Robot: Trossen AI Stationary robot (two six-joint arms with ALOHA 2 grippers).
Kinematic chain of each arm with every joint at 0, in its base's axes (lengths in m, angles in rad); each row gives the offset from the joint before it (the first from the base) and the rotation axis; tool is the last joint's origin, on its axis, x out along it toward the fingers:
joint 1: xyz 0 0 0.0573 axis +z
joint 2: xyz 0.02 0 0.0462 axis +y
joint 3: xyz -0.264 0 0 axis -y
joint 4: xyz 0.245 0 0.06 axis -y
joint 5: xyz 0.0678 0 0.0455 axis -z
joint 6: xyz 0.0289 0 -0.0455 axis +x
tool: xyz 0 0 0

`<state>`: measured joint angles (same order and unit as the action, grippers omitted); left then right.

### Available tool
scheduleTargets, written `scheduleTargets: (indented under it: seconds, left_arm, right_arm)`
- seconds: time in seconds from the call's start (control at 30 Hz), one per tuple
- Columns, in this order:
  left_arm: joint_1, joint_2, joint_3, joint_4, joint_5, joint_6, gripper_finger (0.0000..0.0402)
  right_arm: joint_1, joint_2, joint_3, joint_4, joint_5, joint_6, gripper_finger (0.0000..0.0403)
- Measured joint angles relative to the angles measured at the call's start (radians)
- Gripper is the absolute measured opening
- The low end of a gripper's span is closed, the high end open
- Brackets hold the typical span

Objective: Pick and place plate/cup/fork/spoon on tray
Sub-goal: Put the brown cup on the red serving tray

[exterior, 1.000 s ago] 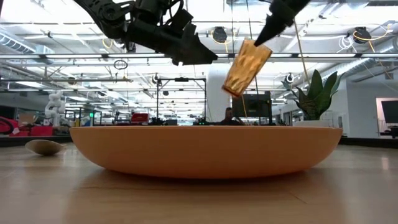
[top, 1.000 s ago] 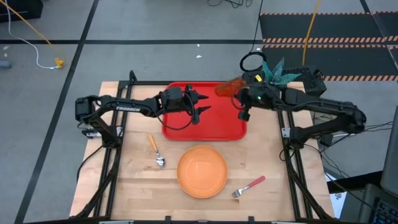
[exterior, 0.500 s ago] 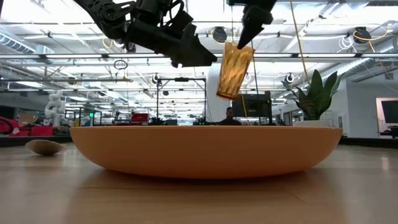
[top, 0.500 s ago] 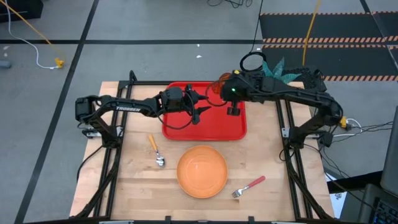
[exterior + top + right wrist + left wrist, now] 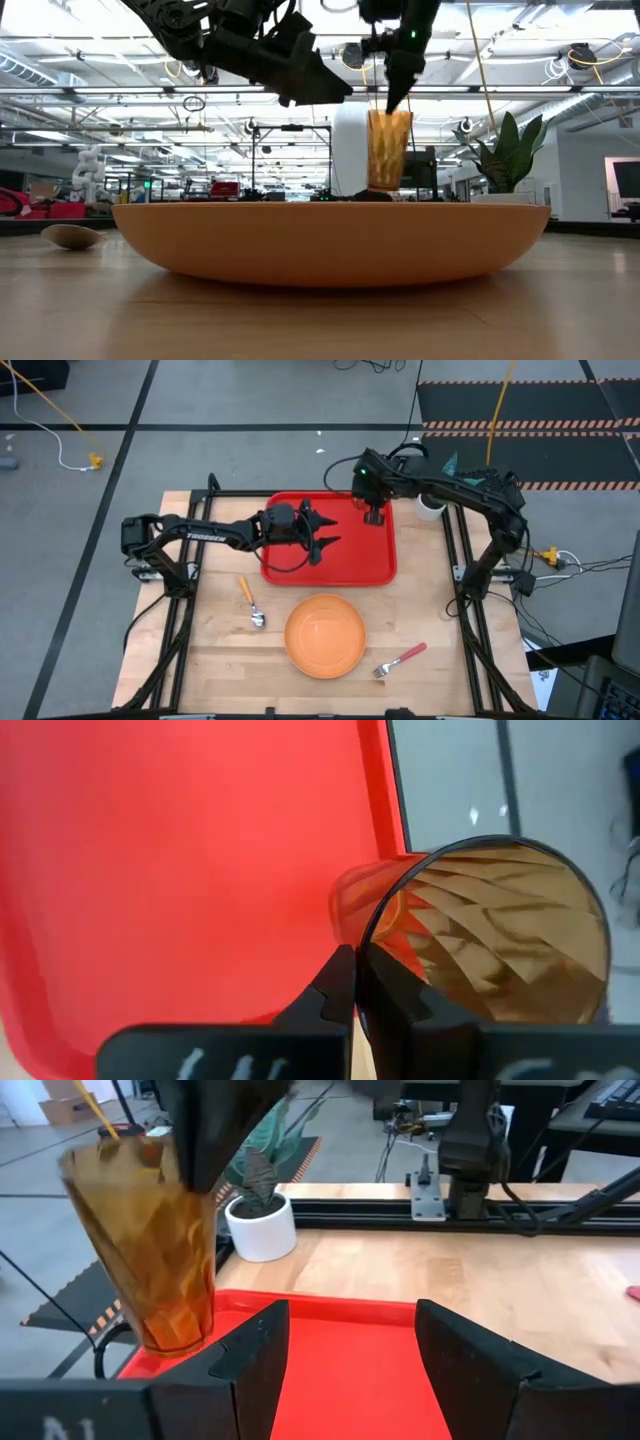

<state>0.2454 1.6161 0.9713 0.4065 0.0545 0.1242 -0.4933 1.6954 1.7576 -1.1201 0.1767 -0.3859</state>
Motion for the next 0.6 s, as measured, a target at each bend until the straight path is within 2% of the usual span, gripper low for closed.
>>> scheduleTargets:
  seconds: [0.13, 0.3, 0.6]
  left_arm:
    - [-0.007, 0.000, 0.000, -0.001, 0.000, 0.002, 0.0218]
    - [-0.013, 0.000, 0.000, -0.022, 0.000, 0.002, 0.0218]
    - [-0.039, 0.000, 0.000, -0.030, 0.000, 0.004, 0.0218]
  right_arm:
    - [-0.049, 0.038, 0.000, -0.015, -0.004, 0.000, 0.0000]
    - [-0.096, 0.056, -0.001, -0.020, -0.077, 0.001, 0.0000]
    - [-0.108, 0.051, -0.010, -0.024, -0.078, 0.006, 0.0000]
